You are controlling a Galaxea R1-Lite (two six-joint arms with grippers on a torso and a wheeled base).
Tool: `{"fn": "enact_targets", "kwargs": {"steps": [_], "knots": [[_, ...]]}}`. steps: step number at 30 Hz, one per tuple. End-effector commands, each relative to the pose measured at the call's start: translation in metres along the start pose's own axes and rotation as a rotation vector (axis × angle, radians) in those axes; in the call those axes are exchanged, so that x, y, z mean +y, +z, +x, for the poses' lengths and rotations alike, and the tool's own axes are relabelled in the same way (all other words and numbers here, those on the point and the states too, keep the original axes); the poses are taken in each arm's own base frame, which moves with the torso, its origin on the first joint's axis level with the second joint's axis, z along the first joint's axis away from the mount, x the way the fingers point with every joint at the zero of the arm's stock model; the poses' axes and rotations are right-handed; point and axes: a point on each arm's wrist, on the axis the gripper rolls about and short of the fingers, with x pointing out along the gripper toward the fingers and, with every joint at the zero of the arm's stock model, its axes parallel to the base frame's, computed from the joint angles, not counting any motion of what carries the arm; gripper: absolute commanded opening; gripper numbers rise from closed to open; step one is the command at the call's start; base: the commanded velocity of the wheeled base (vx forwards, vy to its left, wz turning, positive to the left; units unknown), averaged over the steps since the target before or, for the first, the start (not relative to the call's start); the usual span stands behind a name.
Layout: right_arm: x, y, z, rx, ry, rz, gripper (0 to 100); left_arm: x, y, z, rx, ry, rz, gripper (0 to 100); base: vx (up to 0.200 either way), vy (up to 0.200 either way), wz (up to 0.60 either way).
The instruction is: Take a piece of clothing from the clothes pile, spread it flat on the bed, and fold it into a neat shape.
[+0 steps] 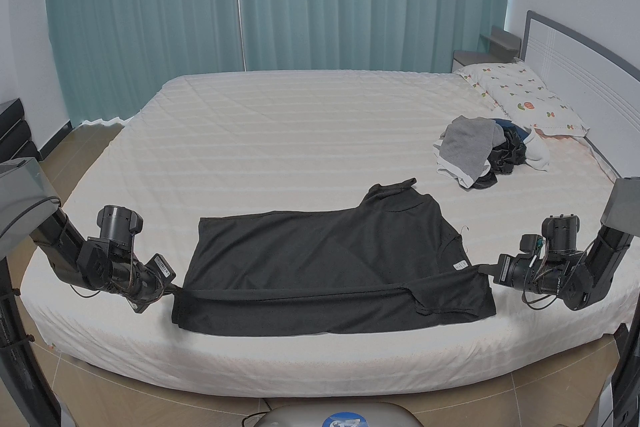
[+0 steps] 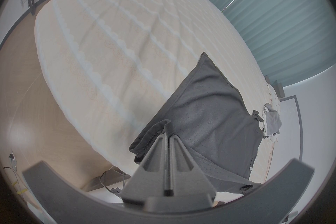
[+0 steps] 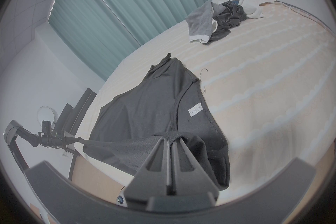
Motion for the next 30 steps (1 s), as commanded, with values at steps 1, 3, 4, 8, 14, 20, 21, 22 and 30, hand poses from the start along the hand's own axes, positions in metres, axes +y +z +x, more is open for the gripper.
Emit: {"fn": "enact_targets", "kwargs": {"steps": [1,3,4,8,14,20,21,22,30], "knots": [[0.004,0.004,-0.007,-0.019,0.007,-0.006,0,0.0,-0.001,-0.004,0.005,-0.008,-0.003,0,0.0,0.0,0.0],[0.008,0.006,-0.014,-0.034,0.012,-0.012,0,0.0,-0.002,-0.01,0.007,-0.006,-0.003,0,0.0,0.0,0.0],[0.011,0.006,-0.02,-0.042,0.017,-0.014,0,0.0,-0.002,-0.015,0.004,-0.008,-0.003,0,0.0,0.0,0.0],[0.019,0.002,-0.045,-0.048,0.03,-0.017,0,0.0,-0.004,-0.043,-0.012,-0.038,-0.005,0,0.0,0.0,0.0],[0.024,-0.01,-0.067,-0.035,0.026,-0.022,0,0.002,-0.015,-0.077,0.009,-0.037,0.031,0,0.0,0.0,0.0],[0.022,-0.02,-0.071,-0.001,0.011,-0.009,0,0.01,-0.019,-0.078,0.076,0.034,0.096,0,0.0,0.0,0.0],[0.021,-0.021,-0.071,0.002,0.01,-0.008,0,0.009,-0.019,-0.078,0.074,0.032,0.096,0,0.0,0.0,0.0],[0.02,-0.021,-0.069,0.006,0.009,-0.006,0,0.01,-0.019,-0.076,0.076,0.034,0.096,0,0.0,0.0,0.0],[0.01,-0.017,-0.039,0.031,-0.002,0.005,0,0.006,-0.01,-0.045,0.114,0.068,0.086,0,0.0,0.0,0.0]]}}
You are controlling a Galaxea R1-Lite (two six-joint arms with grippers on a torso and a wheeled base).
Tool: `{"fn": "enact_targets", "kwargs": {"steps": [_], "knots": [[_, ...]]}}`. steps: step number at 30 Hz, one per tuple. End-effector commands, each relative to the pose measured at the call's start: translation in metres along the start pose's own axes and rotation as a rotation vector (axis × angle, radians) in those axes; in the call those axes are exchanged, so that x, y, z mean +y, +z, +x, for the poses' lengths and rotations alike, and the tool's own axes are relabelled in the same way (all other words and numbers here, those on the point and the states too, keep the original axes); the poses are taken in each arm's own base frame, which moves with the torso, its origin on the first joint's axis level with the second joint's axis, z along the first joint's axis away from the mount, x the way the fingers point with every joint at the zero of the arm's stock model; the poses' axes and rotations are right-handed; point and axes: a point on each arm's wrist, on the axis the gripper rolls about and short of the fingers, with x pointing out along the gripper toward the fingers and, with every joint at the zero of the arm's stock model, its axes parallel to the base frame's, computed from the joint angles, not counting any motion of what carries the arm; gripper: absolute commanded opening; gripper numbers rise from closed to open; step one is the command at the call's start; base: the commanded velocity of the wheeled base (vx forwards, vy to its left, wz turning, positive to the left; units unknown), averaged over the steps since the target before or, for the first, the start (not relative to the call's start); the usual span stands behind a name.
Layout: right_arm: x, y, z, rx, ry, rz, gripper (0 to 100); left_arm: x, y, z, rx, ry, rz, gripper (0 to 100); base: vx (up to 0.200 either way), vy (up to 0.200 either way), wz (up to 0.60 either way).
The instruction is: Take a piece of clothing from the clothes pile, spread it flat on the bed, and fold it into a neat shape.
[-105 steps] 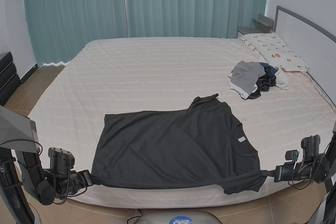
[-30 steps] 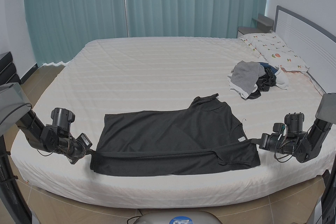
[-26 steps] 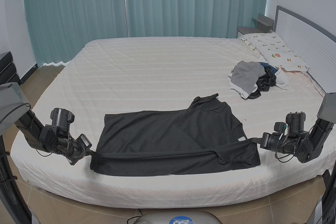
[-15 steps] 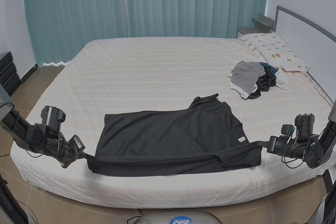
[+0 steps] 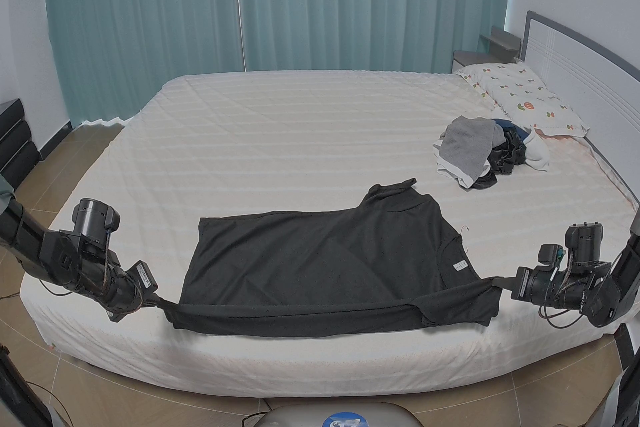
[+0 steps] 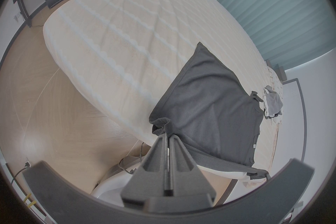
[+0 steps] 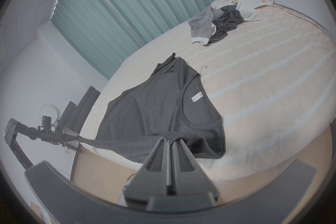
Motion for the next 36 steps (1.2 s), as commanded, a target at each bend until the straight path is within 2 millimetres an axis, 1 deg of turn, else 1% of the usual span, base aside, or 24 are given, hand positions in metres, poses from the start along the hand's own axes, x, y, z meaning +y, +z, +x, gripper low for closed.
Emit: {"fn": "enact_targets", "kwargs": {"steps": [1,2,3,4,9,14,16,23,26,28,36], "knots": [[-0.009,0.002,0.024,0.021,-0.009,0.009,0,-0.002,0.009,0.024,0.03,0.026,-0.012,0,0.0,0.0,0.0],[-0.009,0.002,0.025,0.021,-0.009,0.009,0,-0.002,0.009,0.025,0.032,0.028,-0.013,0,0.0,0.0,0.0],[-0.012,0.003,0.034,0.026,-0.01,0.01,0,-0.003,0.012,0.032,0.038,0.033,-0.026,0,0.0,0.0,0.0],[-0.014,0.004,0.039,0.027,-0.012,0.012,0,-0.004,0.015,0.036,0.036,0.031,-0.038,0,0.0,0.0,0.0],[-0.019,0.007,0.058,0.031,-0.006,0.015,0,-0.012,0.027,0.046,0.024,0.01,-0.085,0,0.0,0.0,0.0],[-0.026,0.005,0.074,0.044,-0.006,0.03,0,-0.017,0.032,0.054,0.028,-0.007,-0.114,0,0.0,0.0,0.0],[-0.03,0.002,0.082,0.058,-0.012,0.059,0,-0.017,0.033,0.061,0.036,-0.001,-0.131,0,0.0,0.0,0.0],[-0.037,-0.002,0.093,0.038,0.0,0.077,0,-0.016,0.038,0.08,0.021,-0.002,-0.167,0,0.0,0.0,0.0],[-0.042,-0.006,0.103,-0.005,0.015,0.094,0,-0.019,0.043,0.09,-0.005,-0.021,-0.211,0,0.0,0.0,0.0],[-0.045,-0.007,0.109,-0.033,0.018,0.091,0,-0.019,0.043,0.09,-0.008,-0.026,-0.213,0,0.0,0.0,0.0],[-0.044,-0.009,0.112,-0.039,0.028,0.085,0,-0.021,0.043,0.098,-0.015,-0.012,-0.209,0,0.0,0.0,0.0]]}}
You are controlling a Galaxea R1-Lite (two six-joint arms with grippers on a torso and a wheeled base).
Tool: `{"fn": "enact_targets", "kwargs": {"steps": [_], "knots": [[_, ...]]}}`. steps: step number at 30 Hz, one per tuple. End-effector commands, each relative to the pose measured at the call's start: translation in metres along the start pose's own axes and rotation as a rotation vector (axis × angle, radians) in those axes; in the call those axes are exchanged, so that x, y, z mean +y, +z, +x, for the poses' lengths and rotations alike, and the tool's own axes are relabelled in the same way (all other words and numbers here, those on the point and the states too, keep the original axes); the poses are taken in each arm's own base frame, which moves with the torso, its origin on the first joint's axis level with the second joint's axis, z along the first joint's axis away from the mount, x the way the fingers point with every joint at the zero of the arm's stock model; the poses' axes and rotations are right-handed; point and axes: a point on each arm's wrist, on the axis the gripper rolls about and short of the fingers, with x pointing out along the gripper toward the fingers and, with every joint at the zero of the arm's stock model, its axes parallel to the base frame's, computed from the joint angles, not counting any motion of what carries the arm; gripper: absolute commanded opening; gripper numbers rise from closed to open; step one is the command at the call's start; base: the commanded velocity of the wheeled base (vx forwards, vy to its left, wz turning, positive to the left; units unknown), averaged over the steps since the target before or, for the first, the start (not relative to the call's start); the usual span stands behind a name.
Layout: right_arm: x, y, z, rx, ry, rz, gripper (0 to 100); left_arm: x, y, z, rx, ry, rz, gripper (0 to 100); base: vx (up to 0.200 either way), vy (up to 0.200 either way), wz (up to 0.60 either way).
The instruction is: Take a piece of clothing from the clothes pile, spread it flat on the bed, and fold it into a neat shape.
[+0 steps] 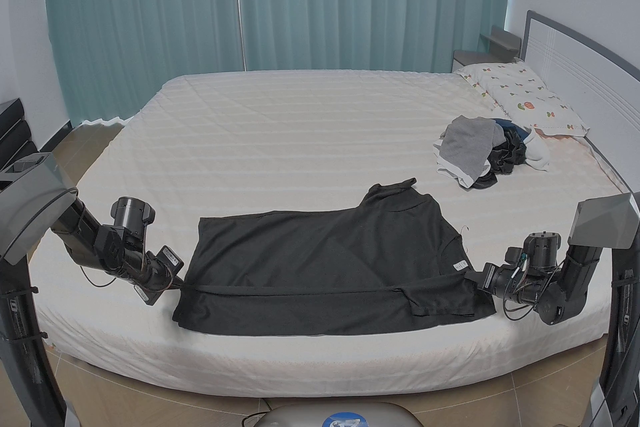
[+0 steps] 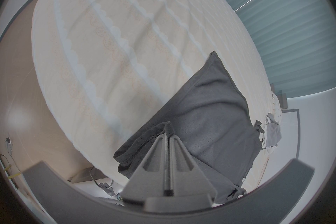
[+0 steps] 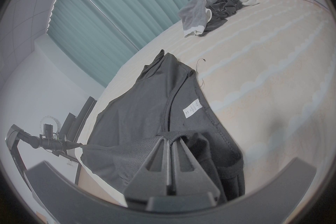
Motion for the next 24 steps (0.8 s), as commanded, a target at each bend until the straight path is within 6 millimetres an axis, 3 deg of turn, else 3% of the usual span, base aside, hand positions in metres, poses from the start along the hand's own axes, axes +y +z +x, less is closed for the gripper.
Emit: {"fn": "enact_targets", "kwargs": {"steps": [1,23,24], "knots": [[-0.002,-0.007,0.005,0.021,-0.003,0.004,0,0.002,-0.001,0.008,0.002,0.02,0.0,0,0.0,0.0,0.0],[-0.004,-0.008,0.02,-0.007,-0.026,0.022,0,-0.005,-0.003,0.014,-0.027,0.036,-0.011,0,0.0,0.0,0.0],[-0.004,-0.008,0.02,-0.007,-0.026,0.024,0,-0.004,-0.003,0.014,-0.027,0.037,-0.011,100,0.0,0.0,0.0]]}}
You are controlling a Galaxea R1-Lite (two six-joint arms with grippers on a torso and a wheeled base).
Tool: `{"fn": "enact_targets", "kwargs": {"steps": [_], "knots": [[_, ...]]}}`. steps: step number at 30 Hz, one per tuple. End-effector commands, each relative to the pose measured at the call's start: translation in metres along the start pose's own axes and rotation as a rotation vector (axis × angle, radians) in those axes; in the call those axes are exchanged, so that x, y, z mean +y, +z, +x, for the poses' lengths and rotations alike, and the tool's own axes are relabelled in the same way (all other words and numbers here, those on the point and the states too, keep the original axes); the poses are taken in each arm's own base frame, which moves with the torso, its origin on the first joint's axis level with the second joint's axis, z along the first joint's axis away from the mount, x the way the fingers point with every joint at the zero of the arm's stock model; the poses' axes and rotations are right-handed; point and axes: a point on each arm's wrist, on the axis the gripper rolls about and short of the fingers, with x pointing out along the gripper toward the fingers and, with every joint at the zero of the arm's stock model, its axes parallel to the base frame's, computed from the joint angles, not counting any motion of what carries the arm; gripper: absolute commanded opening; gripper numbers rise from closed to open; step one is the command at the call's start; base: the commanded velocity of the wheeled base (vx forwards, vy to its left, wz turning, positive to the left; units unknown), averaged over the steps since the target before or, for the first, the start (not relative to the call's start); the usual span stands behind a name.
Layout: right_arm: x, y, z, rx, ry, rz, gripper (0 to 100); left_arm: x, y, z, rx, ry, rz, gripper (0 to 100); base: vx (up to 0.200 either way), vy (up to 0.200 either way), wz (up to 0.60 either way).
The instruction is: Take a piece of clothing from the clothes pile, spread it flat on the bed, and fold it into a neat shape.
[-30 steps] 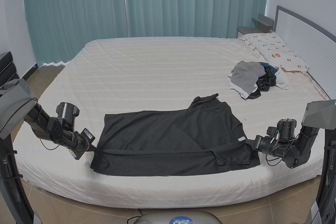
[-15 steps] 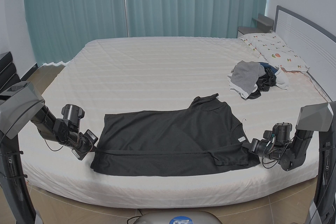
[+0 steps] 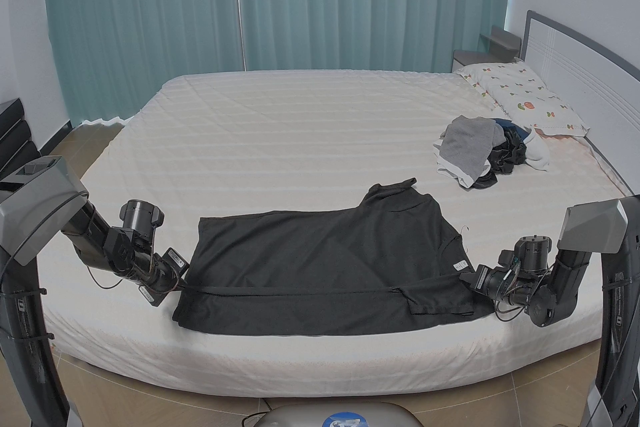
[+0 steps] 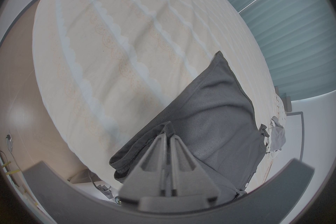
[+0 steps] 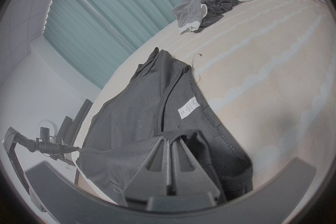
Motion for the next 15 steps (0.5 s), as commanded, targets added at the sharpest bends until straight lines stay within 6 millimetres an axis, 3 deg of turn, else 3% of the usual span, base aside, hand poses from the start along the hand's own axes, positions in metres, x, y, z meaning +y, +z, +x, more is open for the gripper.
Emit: {"fn": "enact_targets", "kwargs": {"steps": [1,7,8,15], "knots": [[-0.0005,-0.0009,0.0007,0.002,0.0,-0.001,0,0.0,0.0,0.0002,0.0,0.0,0.0,100,0.0,0.0,0.0],[-0.0025,-0.0037,0.0018,0.009,-0.003,0.002,0,-0.0012,-0.0019,0.0005,0.004,-0.001,0.005,100,0.0,0.0,0.0],[-0.0018,-0.0038,0.0016,0.005,0.0,-0.001,100,-0.0012,-0.0019,0.0005,0.004,-0.001,0.005,100,0.0,0.0,0.0],[0.0,-0.0017,-0.005,-0.034,0.016,0.008,100,-0.0008,-0.0025,-0.0013,0.006,-0.002,0.002,100,0.0,0.0,0.0]]}}
